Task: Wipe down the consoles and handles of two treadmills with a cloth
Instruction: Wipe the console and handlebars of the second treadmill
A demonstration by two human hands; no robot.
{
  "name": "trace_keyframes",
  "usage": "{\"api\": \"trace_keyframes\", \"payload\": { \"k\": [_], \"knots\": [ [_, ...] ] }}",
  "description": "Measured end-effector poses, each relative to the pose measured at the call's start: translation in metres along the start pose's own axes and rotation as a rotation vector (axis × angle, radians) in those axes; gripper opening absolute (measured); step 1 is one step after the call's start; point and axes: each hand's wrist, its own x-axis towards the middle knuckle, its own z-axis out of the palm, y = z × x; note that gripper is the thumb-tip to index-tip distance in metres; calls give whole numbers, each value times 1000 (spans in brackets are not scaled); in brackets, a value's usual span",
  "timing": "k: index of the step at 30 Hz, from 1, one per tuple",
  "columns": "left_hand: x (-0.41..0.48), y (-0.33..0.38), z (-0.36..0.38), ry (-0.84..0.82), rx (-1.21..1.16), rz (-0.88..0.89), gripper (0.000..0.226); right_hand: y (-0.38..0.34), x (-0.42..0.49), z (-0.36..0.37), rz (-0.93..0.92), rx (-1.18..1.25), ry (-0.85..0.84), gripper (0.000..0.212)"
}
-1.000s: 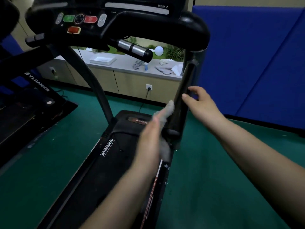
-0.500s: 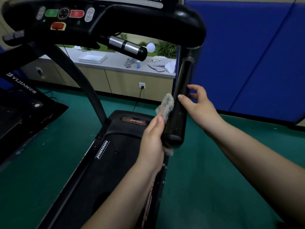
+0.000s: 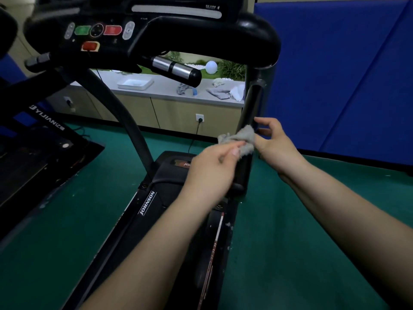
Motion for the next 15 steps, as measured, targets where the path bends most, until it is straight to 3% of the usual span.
{"api": "trace_keyframes", "payload": {
  "k": [3,8,15],
  "knots": [
    [9,-15,4,-39,-358,-255,31,-1,-3,-1,5,2,-6,55],
    [-38,-25,12,52,-433,-424,43,-2,-3,3,6,-7,25,52],
    [-22,1,2,86,-641,-130,29,-18,8,18,-31,-132,138,57]
  ]
}}
